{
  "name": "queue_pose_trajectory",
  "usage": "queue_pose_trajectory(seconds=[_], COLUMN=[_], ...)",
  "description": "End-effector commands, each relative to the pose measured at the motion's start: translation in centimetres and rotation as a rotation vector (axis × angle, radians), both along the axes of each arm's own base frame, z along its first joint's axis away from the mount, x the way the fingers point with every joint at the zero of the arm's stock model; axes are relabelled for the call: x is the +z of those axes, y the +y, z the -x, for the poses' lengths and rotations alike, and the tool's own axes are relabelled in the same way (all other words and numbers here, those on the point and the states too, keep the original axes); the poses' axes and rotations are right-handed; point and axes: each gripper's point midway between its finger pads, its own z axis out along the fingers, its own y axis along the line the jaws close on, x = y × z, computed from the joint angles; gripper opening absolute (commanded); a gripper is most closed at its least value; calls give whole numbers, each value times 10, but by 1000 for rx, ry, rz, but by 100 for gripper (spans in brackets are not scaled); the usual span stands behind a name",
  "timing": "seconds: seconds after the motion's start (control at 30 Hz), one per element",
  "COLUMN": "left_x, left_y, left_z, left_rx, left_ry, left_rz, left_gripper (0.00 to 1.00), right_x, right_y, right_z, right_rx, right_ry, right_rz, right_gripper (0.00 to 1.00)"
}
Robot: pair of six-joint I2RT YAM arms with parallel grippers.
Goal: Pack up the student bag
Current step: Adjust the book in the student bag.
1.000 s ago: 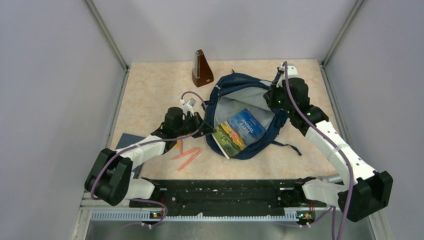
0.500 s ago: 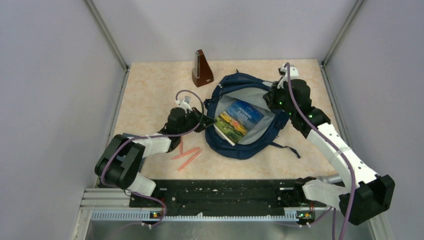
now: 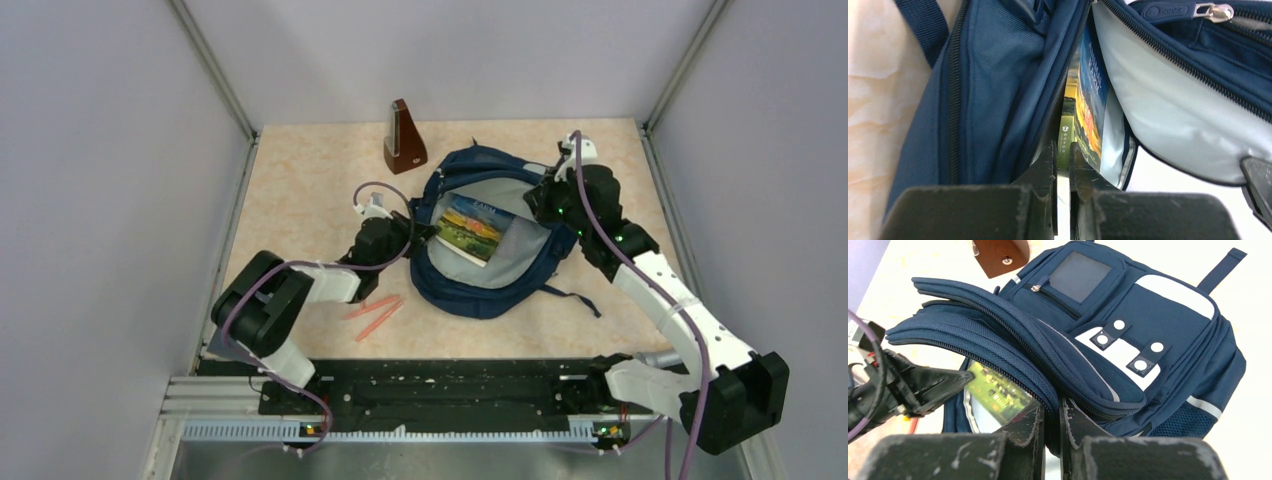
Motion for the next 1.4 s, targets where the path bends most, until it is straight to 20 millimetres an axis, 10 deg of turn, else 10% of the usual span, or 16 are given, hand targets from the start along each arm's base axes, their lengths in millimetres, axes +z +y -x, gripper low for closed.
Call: queue_pose_trajectory(seconds=[0.0, 0.23, 0.47, 0.93, 1.23, 1.37], left_x=[51, 48, 40, 69, 59, 30], left_y=[-21, -62, -63, -48, 13, 72], left_z=[-36, -55, -55, -25, 6, 22], left_rx=[106, 101, 80, -8, 18, 70], left_ry=[-150, -173, -229, -365, -412, -254], left_rz=[111, 109, 28, -232, -535, -756], left_gripper=[0, 0, 2, 67, 73, 82], right_x=[59, 51, 47, 55, 49, 42], right_y=[12, 11, 6, -10, -19, -21], right_z=[-3, -3, -2, -3, -1, 0], right_rx=[31, 29, 15, -63, -100, -108], right_ry=[-183, -175, -179, -213, -223, -212], right_rz=[-160, -149, -125, -97, -89, -83], right_gripper=[0, 0, 0, 7, 8, 8])
